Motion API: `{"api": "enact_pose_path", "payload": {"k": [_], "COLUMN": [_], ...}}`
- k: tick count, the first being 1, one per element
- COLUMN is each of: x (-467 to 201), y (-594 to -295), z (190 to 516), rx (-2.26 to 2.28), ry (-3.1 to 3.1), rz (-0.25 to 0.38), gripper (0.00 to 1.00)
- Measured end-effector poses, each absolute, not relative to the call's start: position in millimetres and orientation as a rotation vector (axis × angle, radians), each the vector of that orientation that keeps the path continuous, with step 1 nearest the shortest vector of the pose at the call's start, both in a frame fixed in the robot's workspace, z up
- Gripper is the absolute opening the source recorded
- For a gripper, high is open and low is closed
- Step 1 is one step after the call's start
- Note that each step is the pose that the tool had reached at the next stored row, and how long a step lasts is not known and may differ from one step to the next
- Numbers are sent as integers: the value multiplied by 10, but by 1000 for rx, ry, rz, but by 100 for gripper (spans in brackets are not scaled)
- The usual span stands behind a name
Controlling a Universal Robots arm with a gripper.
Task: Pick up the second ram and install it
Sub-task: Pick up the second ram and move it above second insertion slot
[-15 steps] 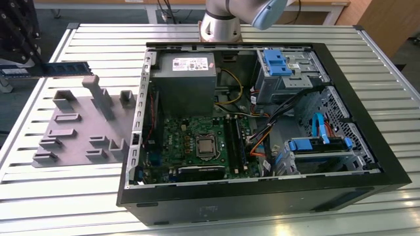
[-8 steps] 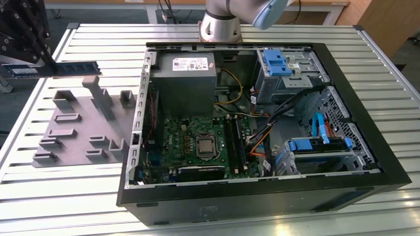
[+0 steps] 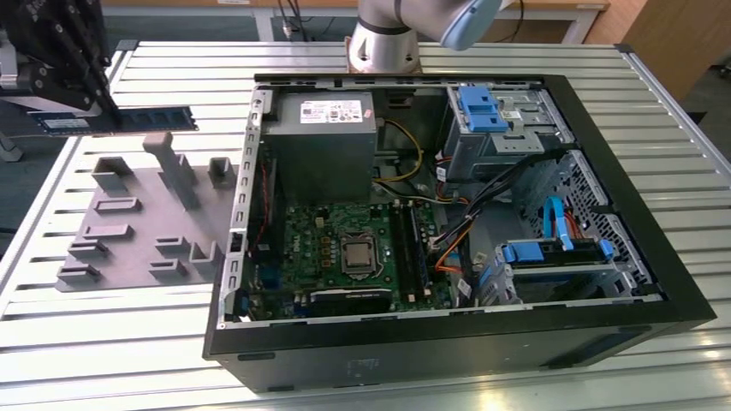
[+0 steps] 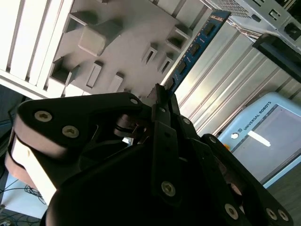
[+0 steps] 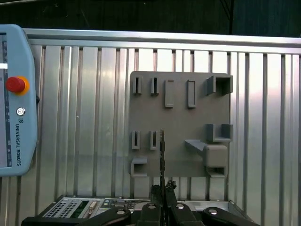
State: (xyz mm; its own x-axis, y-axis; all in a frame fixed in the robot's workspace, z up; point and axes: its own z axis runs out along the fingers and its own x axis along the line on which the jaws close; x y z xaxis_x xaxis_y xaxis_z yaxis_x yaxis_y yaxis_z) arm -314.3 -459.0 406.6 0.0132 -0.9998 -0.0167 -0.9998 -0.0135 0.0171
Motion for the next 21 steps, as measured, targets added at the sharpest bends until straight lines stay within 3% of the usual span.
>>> {"api": "enact_pose_path", "payload": {"k": [21], "x": [-2772], "y": [-4590], "z": [4065], "rx": [2206], "ry": [-2236], "rz": [-37], "gripper": [14]}}
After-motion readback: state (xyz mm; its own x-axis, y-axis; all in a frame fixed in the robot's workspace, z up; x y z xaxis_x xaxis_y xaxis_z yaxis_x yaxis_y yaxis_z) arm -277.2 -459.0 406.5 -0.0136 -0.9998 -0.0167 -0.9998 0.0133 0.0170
